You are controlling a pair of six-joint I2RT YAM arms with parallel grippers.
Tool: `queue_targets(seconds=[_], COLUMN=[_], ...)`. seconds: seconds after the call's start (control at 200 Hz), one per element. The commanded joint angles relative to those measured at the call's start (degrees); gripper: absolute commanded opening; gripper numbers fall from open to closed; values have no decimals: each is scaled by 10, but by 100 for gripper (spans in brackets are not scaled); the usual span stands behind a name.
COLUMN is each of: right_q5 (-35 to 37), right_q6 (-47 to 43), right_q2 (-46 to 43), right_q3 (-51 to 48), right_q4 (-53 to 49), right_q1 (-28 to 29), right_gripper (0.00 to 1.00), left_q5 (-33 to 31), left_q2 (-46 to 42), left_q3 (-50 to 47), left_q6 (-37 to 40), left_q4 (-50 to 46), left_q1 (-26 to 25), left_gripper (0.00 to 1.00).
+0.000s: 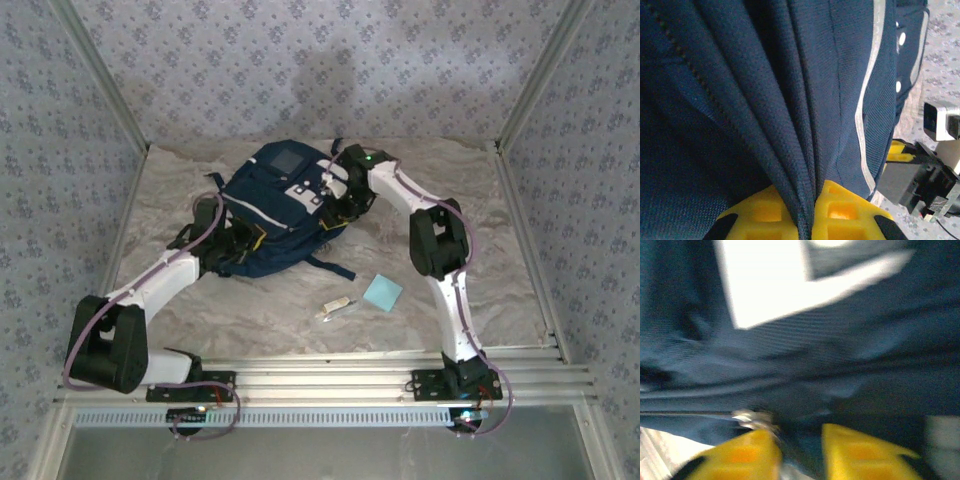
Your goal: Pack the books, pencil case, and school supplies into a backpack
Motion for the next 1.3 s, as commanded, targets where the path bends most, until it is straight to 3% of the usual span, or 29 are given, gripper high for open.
queue_targets(seconds=[0.0,0.145,0.18,0.26,0.345,0.445,0.625,0.725,0.85,0.994,1.039,1.294], right_q5=[45,53,65,76,88,137,353,408,404,216,184,194], right_q6=[20,21,25,54,35,21,8,29,94,110,107,67], right_q2=[-64,-161,-179,-201,-207,-222,-278,-317,-324,-289,-275,-260], right_q3=[-61,-148,-166,-184,-174,-179,-225,-261,-266,-230,-220,-253], right_q4=[44,114,131,151,137,149,214,289,328,326,323,347], right_q1=[-66,-41,-38,-38,-38,-23,59,84,86,63,58,88], right_gripper=[98,100,100,100,100,100,100,100,100,100,95,86], left_q5=[-29,-31,-33,-35,-47,-61,-63,-73,-75,-56,-51,-3], left_q2=[-13,15,20,27,28,22,-5,-6,12,55,74,129], left_q3=[22,35,42,60,91,121,121,128,138,140,143,151], left_q6=[19,24,32,57,105,140,129,134,139,114,100,55], left_q4=[-9,8,-3,-33,-83,-142,-143,-140,-133,-92,-84,-24], left_q1=[18,13,12,13,11,11,11,13,18,19,19,19], left_gripper=[0,1,11,48,61,64,66,66,67,66,67,66])
